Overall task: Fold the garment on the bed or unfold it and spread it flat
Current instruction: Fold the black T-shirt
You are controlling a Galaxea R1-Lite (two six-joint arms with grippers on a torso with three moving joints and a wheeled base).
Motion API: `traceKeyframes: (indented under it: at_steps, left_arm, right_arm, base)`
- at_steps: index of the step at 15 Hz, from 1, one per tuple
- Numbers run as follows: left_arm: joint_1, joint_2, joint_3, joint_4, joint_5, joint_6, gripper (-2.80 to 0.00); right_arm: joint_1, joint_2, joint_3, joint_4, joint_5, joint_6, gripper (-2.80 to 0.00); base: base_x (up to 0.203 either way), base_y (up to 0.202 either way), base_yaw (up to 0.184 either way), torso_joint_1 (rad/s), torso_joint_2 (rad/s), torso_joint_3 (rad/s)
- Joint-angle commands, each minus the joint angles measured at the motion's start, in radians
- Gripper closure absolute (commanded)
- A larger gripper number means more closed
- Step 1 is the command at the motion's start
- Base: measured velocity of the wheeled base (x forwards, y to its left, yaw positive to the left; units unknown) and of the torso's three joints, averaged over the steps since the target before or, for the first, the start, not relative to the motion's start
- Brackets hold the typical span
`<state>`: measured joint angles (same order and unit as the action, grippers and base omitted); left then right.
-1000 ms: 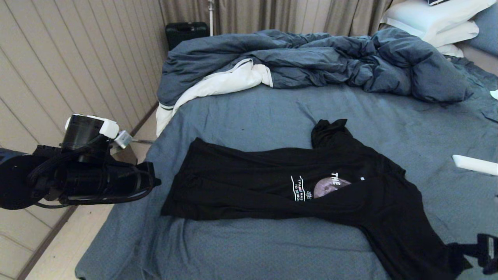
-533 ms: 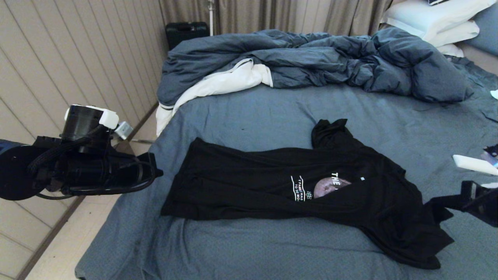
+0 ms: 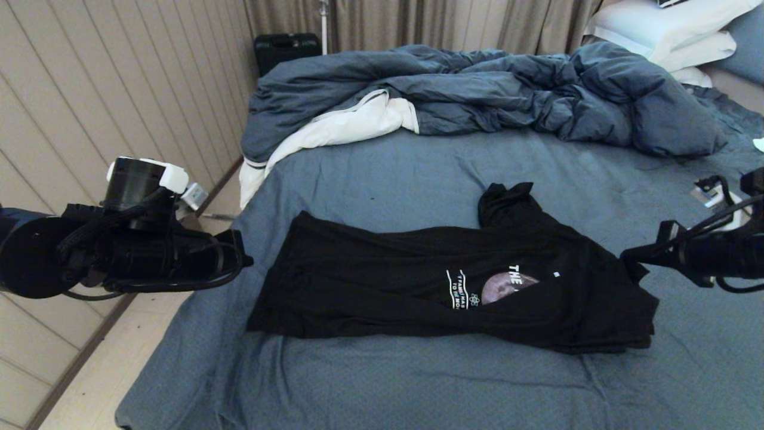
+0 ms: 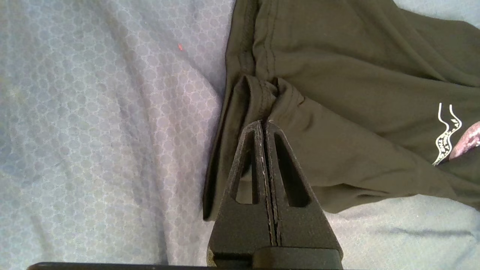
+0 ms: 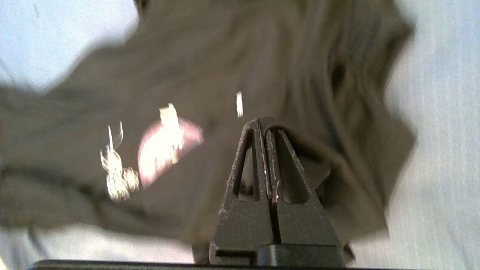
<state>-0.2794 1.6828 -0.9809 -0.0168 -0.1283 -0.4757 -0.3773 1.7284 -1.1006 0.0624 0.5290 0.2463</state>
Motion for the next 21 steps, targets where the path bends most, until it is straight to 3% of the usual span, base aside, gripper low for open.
traceKeyframes:
  at_steps: [1,3,9,13,14,17,21]
  left_arm:
    - [0.000,0.017,-0.005,-0.001,0.001,-0.002,0.00]
    - [0.000,0.029,-0.015,-0.002,0.006,-0.001,0.00]
    - [0.001,0.064,-0.045,-0.003,0.007,0.000,0.00]
    - [0.000,0.081,-0.058,-0.003,0.007,0.000,0.00]
    - [0.000,0.084,-0.059,-0.002,0.007,0.000,0.00]
    - [0.000,0.084,-0.061,-0.002,0.009,-0.001,0.00]
    - [0.000,0.083,-0.065,0.001,0.007,-0.001,0.00]
  right_arm:
    - [0.021,0.069,-0.060,0.001,-0.016,0.012,0.00]
    - [0.041,0.133,-0.134,0.002,-0.056,0.022,0.00]
    - [0.063,0.275,-0.310,0.007,-0.077,0.054,0.00]
    - [0.072,0.326,-0.354,0.013,-0.092,0.057,0.00]
    - [0.075,0.326,-0.354,0.017,-0.094,0.056,-2.80]
    - [0.083,0.329,-0.370,0.030,-0.142,0.053,-2.80]
    - [0.080,0.316,-0.377,0.030,-0.142,0.054,-2.80]
  base:
    - [0.000,0.000,0.000,0.000,0.00,0.000]
    - [0.000,0.000,0.000,0.000,0.00,0.000]
    - [0.000,0.000,0.000,0.000,0.00,0.000]
    - [0.000,0.000,0.000,0.000,0.00,0.000]
    - [0.000,0.000,0.000,0.000,0.00,0.000]
    - [0.000,0.000,0.000,0.000,0.00,0.000]
    - [0.000,0.000,0.000,0.000,0.00,0.000]
